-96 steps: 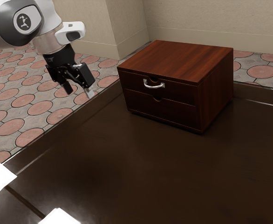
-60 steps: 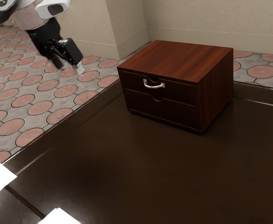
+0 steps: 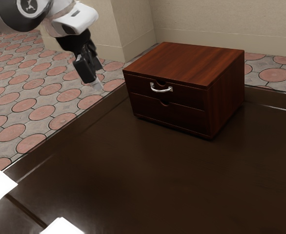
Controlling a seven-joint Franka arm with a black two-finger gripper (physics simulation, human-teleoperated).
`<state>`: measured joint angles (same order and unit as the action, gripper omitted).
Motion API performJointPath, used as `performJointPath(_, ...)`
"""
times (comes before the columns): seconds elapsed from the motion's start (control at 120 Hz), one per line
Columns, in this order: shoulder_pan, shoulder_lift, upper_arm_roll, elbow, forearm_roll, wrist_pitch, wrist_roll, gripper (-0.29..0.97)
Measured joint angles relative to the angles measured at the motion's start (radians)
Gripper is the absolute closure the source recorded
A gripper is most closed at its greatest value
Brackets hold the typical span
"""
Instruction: Pull the drawer handle with one arm to open the drawer
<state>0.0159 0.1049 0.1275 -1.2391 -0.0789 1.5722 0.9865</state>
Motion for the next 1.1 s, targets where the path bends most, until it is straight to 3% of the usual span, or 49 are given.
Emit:
performJointPath(0.1, -0.009, -0.017, -0.002, -0.121, 0.022, 0.124, 0.093, 0.00)
performJointPath(0.217, 0.006, 0.001, 0.000, -0.156, 0.050, 0.252, 0.195, 0.00)
performJointPath(0.367, 0.007, -0.113, 0.009, -0.304, 0.064, 0.382, 0.299, 0.00)
performJointPath(0.517, 0.027, -0.137, 0.010, -0.331, 0.073, 0.456, 0.381, 0.00)
performJointPath(0.625, 0.233, -0.129, -0.182, -0.336, 0.074, 0.486, 0.428, 0.00)
performJointPath(0.7, 0.298, -0.122, -0.244, -0.342, 0.074, 0.504, 0.457, 0.00)
performJointPath(0.908, 0.335, -0.049, -0.299, -0.348, 0.069, 0.566, 0.510, 0.01)
performJointPath(1.1, 0.266, 0.030, -0.310, -0.368, 0.096, 0.676, 0.534, 0.12)
